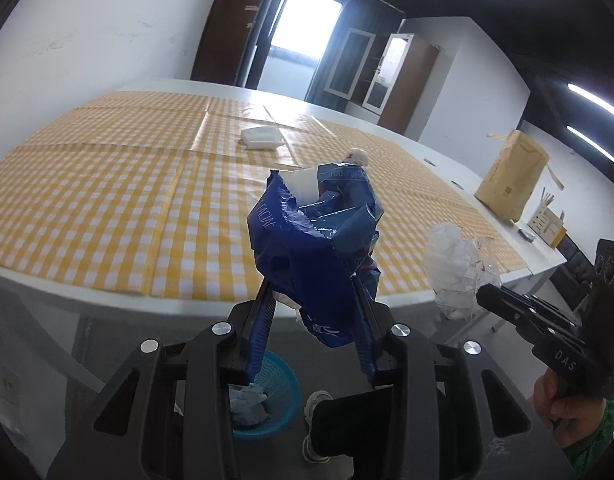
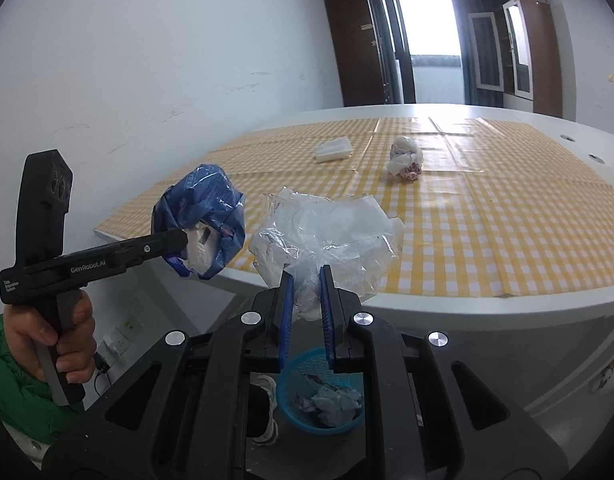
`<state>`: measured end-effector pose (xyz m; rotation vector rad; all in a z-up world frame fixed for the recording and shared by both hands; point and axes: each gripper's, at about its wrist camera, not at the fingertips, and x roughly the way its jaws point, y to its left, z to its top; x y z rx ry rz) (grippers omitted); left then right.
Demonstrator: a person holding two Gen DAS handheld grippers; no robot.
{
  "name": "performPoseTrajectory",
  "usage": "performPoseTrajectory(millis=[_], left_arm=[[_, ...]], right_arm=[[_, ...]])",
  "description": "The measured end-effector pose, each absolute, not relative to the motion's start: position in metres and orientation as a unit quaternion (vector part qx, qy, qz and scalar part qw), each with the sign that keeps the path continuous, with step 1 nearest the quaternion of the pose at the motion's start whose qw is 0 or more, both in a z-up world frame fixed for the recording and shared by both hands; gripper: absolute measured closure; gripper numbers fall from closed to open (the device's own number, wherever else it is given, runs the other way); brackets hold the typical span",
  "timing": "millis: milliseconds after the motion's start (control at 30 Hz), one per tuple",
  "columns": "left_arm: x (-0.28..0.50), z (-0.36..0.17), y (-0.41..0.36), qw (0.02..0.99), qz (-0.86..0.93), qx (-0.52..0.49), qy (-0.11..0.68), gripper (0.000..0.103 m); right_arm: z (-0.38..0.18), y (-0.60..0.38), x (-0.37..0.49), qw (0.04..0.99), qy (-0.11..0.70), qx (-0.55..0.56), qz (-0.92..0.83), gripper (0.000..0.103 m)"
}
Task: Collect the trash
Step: 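Carry the blue bag and clear plastic down over the blue wastebasket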
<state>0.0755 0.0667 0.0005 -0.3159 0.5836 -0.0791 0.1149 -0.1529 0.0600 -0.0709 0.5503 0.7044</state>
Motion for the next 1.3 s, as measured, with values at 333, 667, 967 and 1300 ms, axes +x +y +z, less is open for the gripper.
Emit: performPoseTrajectory(millis=[333, 667, 967, 1300], left_arm=[[0.03, -0.004, 0.05, 0.946, -0.066, -0.152, 0.279, 0.067], [0.002, -0.011, 0.038, 0.953, -0.077, -0.107, 0.273, 0.067], [0.008, -0.045, 0.033, 0.943, -0.088, -0.106, 0.304, 0.067], [0.026, -0.094, 0.033, 0.922, -0.082, -0.11, 0.362, 0.067]], right_arm=[[0.051, -0.158, 0.083, 0.894, 0.269, -0.032, 0.357, 0.091], [0.038, -0.144, 0.046, 0.895, 0.246, -0.087, 0.361, 0.091], [-0.008, -0.137, 0.051, 0.882, 0.299, -0.082, 0.355, 0.091], [-0.055, -0.141, 0.079, 0.867, 0.37, -0.073, 0.326, 0.091]])
